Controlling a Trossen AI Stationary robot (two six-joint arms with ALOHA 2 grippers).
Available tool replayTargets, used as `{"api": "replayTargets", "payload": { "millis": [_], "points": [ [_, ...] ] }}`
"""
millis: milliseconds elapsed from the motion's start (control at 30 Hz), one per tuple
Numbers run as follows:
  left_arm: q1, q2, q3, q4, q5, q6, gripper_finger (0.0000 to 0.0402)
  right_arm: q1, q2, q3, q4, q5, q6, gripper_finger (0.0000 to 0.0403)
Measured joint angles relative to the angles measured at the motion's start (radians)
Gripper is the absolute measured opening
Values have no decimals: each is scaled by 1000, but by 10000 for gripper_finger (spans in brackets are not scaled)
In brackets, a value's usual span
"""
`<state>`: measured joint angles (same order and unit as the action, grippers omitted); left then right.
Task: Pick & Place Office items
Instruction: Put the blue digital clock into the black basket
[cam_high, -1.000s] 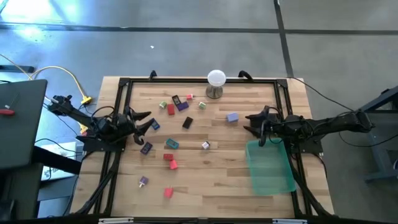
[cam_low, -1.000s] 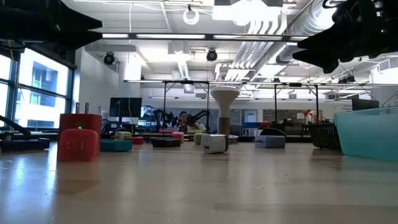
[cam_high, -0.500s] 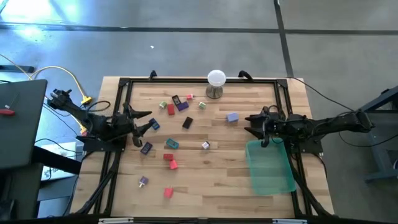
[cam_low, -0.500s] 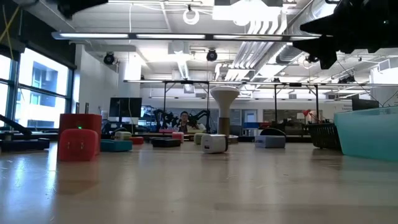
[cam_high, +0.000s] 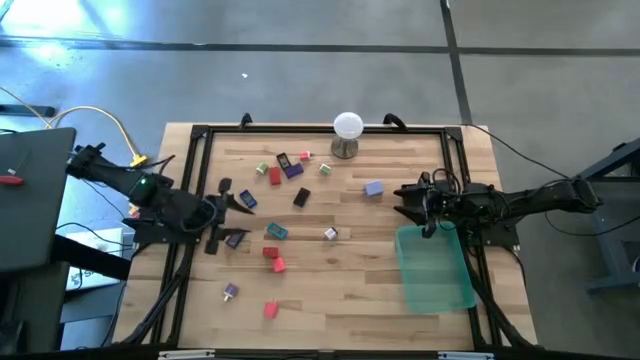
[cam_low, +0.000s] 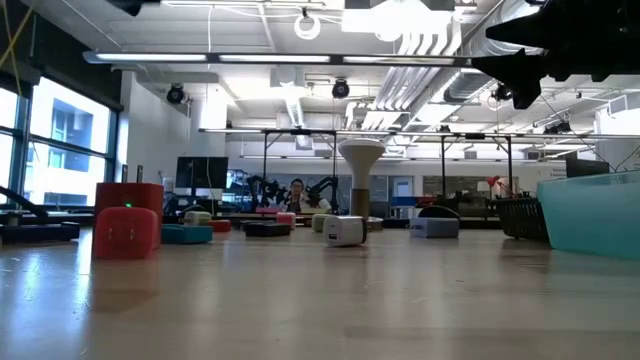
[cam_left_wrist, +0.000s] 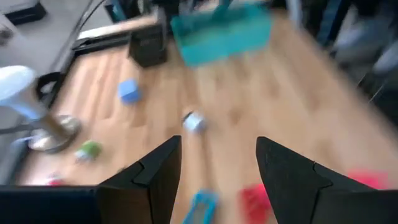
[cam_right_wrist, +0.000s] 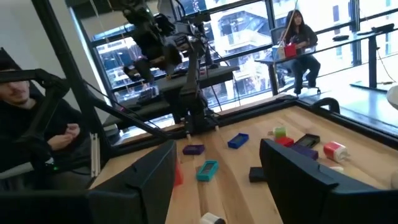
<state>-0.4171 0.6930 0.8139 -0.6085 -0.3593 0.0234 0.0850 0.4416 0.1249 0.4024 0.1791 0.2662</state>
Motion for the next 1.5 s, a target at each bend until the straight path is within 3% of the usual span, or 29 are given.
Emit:
{"api": "replayTargets", "payload": {
  "millis": [133,333,500,600,833,967,1167,1333,1500],
  "points": [
    [88,2,-1,-133,77,140,198,0,0,0,-1,1,-47,221],
    [217,5,-1,-180,83,107,197,0,0,0,11,20,-81,221],
    [323,10,-1,-144,-40,95,197,0,21,0,40,129,-138,221],
    [372,10,-1,-143,-48,38,197,0,30,0,34,167,-139,221],
    [431,62,-1,-144,195,32,197,0,81,0,9,189,-131,221],
    [460,115,-1,-143,223,30,202,0,120,0,12,189,-129,221],
    [482,215,-1,-143,221,7,253,0,173,0,13,186,-106,221],
    [507,260,-2,-145,131,-77,323,0,200,0,13,185,-50,221],
    [534,266,-2,-162,67,147,347,0,212,0,14,185,-49,221]
  ]
}}
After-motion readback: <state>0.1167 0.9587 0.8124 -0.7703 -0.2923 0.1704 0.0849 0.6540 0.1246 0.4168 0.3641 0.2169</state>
